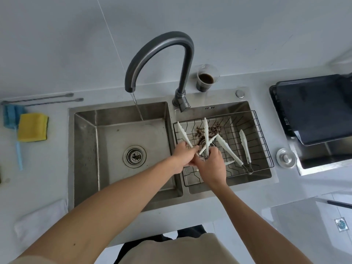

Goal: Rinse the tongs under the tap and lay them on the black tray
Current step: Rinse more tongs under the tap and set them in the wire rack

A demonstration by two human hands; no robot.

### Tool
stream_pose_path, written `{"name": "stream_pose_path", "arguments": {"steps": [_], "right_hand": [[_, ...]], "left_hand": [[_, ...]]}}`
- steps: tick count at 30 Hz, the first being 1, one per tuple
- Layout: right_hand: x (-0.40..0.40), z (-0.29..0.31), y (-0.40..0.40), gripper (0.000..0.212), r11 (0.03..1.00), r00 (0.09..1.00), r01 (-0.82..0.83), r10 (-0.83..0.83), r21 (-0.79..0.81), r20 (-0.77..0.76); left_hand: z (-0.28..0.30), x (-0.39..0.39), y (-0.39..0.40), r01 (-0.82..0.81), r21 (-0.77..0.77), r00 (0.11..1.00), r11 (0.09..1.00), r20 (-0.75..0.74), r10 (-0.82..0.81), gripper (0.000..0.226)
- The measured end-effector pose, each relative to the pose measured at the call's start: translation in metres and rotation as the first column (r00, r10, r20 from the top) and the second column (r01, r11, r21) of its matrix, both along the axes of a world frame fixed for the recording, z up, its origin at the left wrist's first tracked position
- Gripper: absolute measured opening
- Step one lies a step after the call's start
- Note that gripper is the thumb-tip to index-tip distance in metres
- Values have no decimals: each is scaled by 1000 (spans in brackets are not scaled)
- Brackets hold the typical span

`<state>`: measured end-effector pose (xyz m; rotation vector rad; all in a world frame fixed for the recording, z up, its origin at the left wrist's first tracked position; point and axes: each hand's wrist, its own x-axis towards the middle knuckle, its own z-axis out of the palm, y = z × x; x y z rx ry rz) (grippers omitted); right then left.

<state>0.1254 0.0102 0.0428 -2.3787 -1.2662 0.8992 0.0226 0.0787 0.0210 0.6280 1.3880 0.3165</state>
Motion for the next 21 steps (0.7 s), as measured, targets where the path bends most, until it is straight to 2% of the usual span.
{"name": "stream_pose_path", "arguments": {"steps": [4, 9, 13, 17, 21], "right_hand": [[22, -9, 0, 56, 992, 997, -71, 67, -104, -47], [45, -15, -15, 81, 973, 976, -99, 55, -207, -210], [57, -17, -24, 65, 976, 981, -57, 16, -212, -193], [70, -17, -27, 69, 975, 993, 39, -64, -219, -104], [96, -16, -26, 51, 980, 996, 59, -70, -189, -49]], "left_hand": [[-10, 15, 1, 33, 29, 988, 999, -154, -28, 20], [-15, 23, -7, 301, 172, 900, 938, -377, -220, 16], [-19, 35, -16, 256, 156, 930, 954, -309, -199, 20], [-19, 58, -20, 284, 202, 949, 937, -198, -245, 24], [-16, 80, -23, 267, 148, 963, 952, -68, -260, 28]]}}
